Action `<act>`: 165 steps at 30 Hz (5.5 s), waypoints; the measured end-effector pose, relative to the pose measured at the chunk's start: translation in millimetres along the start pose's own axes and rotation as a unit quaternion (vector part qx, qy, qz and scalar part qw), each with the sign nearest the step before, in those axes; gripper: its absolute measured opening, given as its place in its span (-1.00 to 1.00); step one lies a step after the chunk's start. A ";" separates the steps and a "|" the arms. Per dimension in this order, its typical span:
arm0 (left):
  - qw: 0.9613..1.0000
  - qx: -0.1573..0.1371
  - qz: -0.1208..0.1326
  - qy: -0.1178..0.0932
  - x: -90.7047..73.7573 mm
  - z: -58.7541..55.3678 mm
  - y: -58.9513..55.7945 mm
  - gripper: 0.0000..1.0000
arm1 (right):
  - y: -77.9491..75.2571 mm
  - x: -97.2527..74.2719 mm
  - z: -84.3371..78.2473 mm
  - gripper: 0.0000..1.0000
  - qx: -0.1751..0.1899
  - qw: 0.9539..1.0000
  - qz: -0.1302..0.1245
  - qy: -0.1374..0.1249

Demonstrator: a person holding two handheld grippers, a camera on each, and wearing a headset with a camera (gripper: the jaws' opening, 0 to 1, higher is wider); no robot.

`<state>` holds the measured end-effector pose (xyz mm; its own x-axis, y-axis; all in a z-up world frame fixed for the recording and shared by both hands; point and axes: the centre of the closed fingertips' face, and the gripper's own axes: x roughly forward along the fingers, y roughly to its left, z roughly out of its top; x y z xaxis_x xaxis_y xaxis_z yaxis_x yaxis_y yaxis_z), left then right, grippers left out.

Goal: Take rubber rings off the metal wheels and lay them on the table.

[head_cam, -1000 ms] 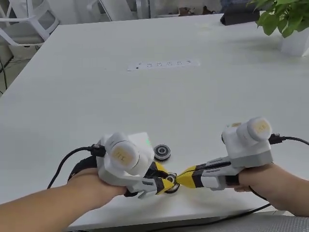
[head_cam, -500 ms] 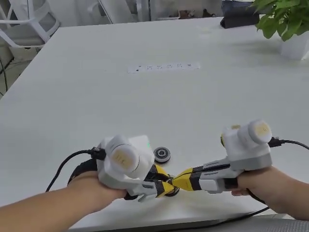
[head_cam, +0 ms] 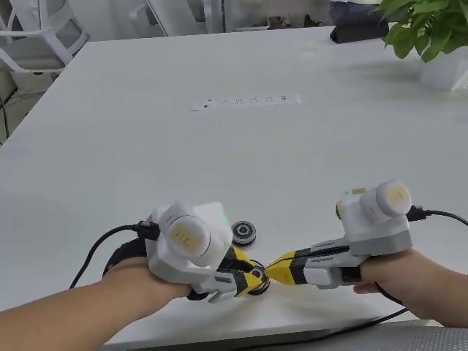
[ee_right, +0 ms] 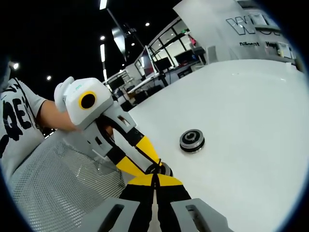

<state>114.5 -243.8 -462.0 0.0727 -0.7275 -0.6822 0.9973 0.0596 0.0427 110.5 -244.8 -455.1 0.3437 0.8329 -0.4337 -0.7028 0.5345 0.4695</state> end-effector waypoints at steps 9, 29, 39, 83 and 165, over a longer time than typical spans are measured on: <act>1.000 -0.003 -0.010 0.001 -7.8 2.1 -1.4 -0.80 | 1.9 -0.8 2.3 -1.00 -0.001 1.000 0.005 0.000; 0.999 -0.018 -0.010 -0.037 -49.9 18.9 -4.6 -0.38 | 14.8 -5.8 20.1 -1.00 -0.011 1.000 0.023 -0.002; 0.998 -0.026 0.007 -0.063 -78.2 23.5 0.9 -0.22 | 20.0 -2.2 39.4 -1.00 -0.026 0.999 0.031 -0.001; 0.988 -0.062 0.057 -0.126 -140.8 9.7 16.3 0.57 | 31.9 65.6 47.1 -1.00 -0.050 0.995 0.061 0.061; 0.996 -0.066 -0.012 -0.063 -67.0 19.7 8.1 0.28 | 8.3 -8.7 10.8 -0.42 -0.105 0.993 0.002 0.053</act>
<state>117.9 -208.0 -401.5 0.0576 -0.8088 -0.5852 0.9893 0.1248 -0.0751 108.4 -246.0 -439.1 0.2807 0.8096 -0.5155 -0.8224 0.4798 0.3057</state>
